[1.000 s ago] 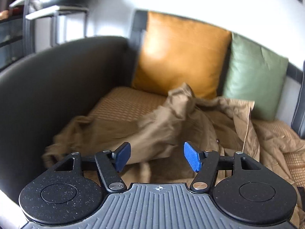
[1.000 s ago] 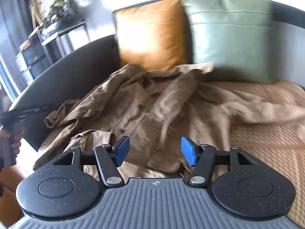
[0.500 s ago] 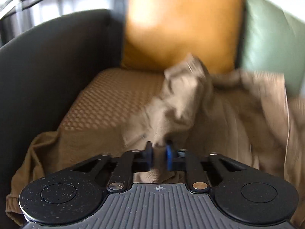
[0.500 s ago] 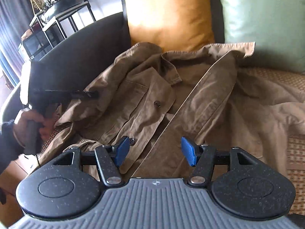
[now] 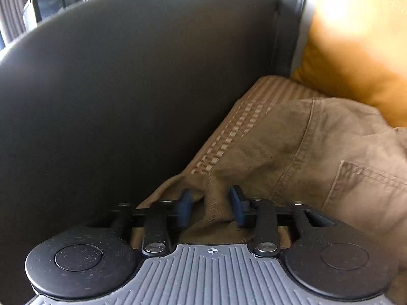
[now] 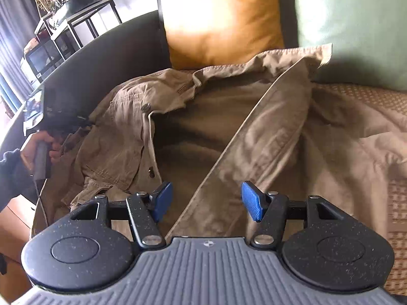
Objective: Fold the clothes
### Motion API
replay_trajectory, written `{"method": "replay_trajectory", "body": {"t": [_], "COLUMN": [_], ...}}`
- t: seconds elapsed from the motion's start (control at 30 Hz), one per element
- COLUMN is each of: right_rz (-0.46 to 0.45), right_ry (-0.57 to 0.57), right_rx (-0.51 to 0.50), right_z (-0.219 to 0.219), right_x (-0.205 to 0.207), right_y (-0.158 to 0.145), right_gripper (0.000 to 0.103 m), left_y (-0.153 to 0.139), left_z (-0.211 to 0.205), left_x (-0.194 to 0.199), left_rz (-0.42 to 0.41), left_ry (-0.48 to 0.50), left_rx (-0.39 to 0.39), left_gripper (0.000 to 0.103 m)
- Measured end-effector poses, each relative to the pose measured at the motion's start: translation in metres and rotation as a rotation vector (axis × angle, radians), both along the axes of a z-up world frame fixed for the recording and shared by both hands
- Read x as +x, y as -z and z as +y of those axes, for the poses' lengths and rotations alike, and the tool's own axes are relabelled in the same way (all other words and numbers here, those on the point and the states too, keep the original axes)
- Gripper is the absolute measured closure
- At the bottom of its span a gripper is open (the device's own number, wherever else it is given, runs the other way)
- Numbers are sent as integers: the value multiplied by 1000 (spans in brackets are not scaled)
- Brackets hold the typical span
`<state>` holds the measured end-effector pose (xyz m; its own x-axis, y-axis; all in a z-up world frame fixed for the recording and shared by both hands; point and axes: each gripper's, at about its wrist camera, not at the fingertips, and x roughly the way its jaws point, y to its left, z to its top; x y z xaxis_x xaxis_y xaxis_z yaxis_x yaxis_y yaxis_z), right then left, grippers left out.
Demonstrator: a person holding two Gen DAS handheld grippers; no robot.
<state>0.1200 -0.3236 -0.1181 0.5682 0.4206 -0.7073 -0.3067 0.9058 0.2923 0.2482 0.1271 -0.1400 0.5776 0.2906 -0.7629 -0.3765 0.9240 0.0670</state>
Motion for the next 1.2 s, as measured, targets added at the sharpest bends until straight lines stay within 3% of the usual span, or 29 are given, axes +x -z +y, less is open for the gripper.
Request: {"method": "replay_trajectory", "body": {"t": [0.13, 0.2, 0.3, 0.4, 0.5, 0.7, 0.8, 0.93, 1.03, 1.07, 1.1, 1.13, 1.2], "right_rz": [-22, -40, -69, -105, -118, -140, -143, -131, -120, -117, -113, -107, -91], "right_ry": [22, 26, 23, 25, 53, 134, 140, 144, 163, 172, 184, 199, 233], "right_rx": [-22, -29, -61, -99, -112, -52, -35, -34, -23, -16, -7, 7, 36], "right_z": [-11, -13, -14, -16, -22, -43, -51, -59, -65, -67, -68, -70, -73], "right_x": [4, 6, 12, 26, 51, 104, 119, 131, 142, 146, 152, 158, 174], "right_y": [-10, -16, -23, -29, -35, -35, -27, -13, -3, 0, 2, 5, 10], "right_gripper": [38, 38, 38, 38, 37, 36, 36, 36, 36, 35, 35, 35, 33], "left_y": [-46, -72, -100, -107, -92, -30, -3, 21, 31, 34, 38, 39, 37], "left_z": [6, -4, -47, -106, -173, -274, -297, -299, -290, -287, -284, -281, -271], "left_x": [-21, -29, -33, -27, -8, 28, 26, 39, 54, 60, 65, 70, 80], "left_rz": [-96, -147, -176, -175, -131, -40, 9, 32, 44, 54, 64, 71, 75], "left_ry": [6, 53, 205, 392, 518, 692, 745, 703, 674, 665, 656, 642, 608], "left_rx": [-19, -28, 8, 17, 21, 198, 258, 332, 325, 320, 317, 301, 244], "left_gripper": [38, 39, 38, 34, 34, 34, 34, 34, 34, 42, 57, 93, 93]}}
